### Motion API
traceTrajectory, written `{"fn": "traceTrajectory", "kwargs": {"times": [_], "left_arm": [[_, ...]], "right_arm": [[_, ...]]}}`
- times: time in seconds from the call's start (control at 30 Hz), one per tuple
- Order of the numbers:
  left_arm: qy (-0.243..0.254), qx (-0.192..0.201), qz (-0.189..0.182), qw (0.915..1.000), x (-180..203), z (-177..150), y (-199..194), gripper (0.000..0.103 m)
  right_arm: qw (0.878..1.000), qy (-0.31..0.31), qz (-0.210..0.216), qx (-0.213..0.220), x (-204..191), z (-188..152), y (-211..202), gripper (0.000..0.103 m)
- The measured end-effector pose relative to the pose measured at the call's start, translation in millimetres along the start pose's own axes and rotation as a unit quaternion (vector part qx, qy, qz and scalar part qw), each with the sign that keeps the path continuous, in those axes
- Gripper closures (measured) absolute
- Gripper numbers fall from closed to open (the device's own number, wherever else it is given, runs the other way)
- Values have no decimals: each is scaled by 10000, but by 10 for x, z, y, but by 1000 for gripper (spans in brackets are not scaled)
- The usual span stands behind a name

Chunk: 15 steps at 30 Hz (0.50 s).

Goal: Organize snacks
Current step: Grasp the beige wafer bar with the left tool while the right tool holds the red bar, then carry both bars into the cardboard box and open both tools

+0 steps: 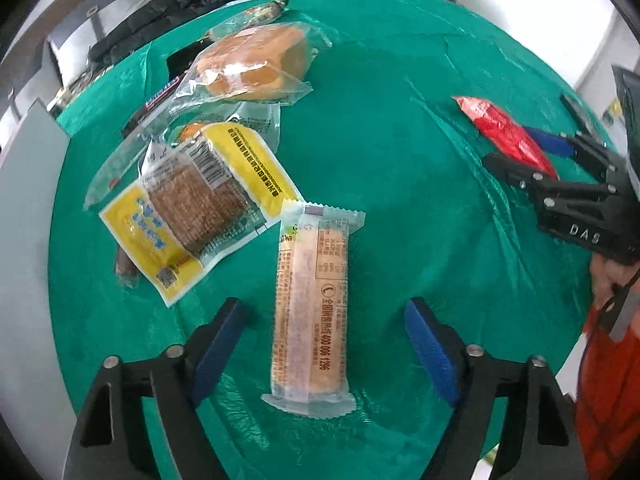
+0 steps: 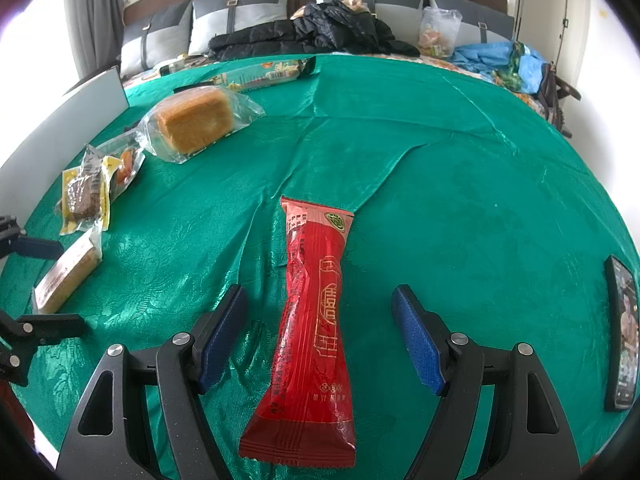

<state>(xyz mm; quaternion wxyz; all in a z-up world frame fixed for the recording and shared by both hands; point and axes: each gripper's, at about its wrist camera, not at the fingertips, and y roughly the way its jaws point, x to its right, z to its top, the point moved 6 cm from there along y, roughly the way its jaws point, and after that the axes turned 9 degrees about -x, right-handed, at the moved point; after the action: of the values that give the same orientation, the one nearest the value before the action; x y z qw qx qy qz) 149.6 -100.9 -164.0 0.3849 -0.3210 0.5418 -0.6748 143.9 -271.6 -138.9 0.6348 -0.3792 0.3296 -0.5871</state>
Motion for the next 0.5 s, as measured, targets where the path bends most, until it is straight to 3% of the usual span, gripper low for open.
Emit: {"fn": "traceTrajectory", "kwargs": {"times": [0.1,0.17,0.33,0.43,0.5], "left_arm": [[-61,92,44,9999,-19,-51,-53,40],[-104,175,62,9998,-21,-140,-112,70],[-541,438,-87,9975,-68,-273,-210,73],[-1015,692,-407,9916,-190,-407,-304,73],[-1240,856,-553,9870,-280,-554,-404,73]], "right_arm": [[10000,0,2,2,0,-1,-2,25],[10000,0,5,2,0,0,-3,25],[9999,2,130,32,7,11,-25,25],[9954,337,846,301,120,39,-188,26],[9852,998,1220,674,392,88,-421,26]]}}
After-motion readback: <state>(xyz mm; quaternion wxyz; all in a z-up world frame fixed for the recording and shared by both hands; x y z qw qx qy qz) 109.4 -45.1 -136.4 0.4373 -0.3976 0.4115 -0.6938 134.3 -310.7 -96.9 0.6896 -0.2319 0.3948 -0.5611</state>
